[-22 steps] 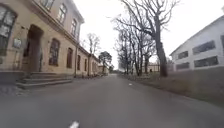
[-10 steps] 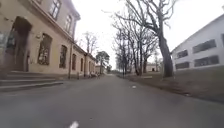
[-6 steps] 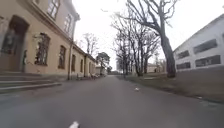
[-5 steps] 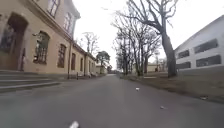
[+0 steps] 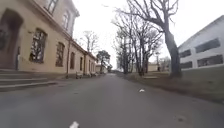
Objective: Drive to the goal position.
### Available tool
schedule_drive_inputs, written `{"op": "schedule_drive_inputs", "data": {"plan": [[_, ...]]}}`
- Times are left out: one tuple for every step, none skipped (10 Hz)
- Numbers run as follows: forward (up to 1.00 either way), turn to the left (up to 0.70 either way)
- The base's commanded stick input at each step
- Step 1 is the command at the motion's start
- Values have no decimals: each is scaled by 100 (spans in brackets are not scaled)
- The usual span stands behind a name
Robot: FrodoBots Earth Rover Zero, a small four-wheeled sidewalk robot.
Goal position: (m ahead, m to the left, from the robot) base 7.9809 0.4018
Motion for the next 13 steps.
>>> {"op": "schedule_drive_inputs", "data": {"plan": [[100,0],[100,0],[100,0],[100,0],[100,0],[100,0],[100,0],[100,0],[100,0],[100,0],[100,0],[100,0],[100,0]]}}
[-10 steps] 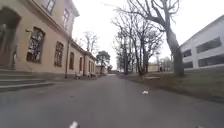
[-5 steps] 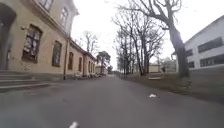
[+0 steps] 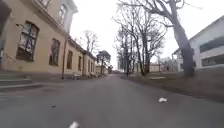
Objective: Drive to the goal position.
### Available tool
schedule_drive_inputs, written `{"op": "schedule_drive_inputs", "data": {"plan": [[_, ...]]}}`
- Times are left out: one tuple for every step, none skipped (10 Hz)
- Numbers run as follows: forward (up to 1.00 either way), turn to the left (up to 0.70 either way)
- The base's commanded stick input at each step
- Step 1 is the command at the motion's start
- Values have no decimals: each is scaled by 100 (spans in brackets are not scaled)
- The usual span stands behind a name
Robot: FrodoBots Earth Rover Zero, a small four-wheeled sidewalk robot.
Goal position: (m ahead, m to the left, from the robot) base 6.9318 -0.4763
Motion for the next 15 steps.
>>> {"op": "schedule_drive_inputs", "data": {"plan": [[100,0],[100,0],[100,0],[100,0],[100,0],[100,0],[100,0],[100,0],[100,0],[100,0],[100,0],[100,0],[100,0],[100,0],[100,0]]}}
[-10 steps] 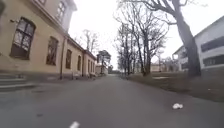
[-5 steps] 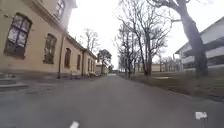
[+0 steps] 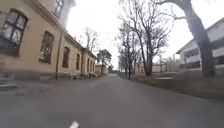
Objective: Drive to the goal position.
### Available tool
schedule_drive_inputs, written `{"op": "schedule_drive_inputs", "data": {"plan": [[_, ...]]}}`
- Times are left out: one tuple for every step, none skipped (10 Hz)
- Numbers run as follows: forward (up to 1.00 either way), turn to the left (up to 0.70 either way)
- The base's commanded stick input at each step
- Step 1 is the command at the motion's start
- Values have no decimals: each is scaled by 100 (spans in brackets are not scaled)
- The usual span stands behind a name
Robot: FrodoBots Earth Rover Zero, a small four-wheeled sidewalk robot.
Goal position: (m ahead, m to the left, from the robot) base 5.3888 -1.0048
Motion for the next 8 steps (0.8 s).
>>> {"op": "schedule_drive_inputs", "data": {"plan": [[100,0],[100,0],[100,0],[100,0],[100,0],[100,0],[100,0],[100,0]]}}
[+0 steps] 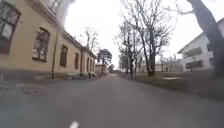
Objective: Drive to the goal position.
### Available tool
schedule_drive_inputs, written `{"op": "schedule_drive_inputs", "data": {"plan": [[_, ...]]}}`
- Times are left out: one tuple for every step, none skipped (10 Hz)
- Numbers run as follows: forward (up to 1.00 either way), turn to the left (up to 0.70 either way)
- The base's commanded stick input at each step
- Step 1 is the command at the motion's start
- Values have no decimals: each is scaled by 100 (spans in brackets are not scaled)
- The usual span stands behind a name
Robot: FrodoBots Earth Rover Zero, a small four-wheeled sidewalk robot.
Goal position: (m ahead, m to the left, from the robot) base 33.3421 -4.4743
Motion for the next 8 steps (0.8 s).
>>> {"op": "schedule_drive_inputs", "data": {"plan": [[100,0],[100,0],[100,0],[100,0],[100,0],[100,0],[100,0],[100,0]]}}
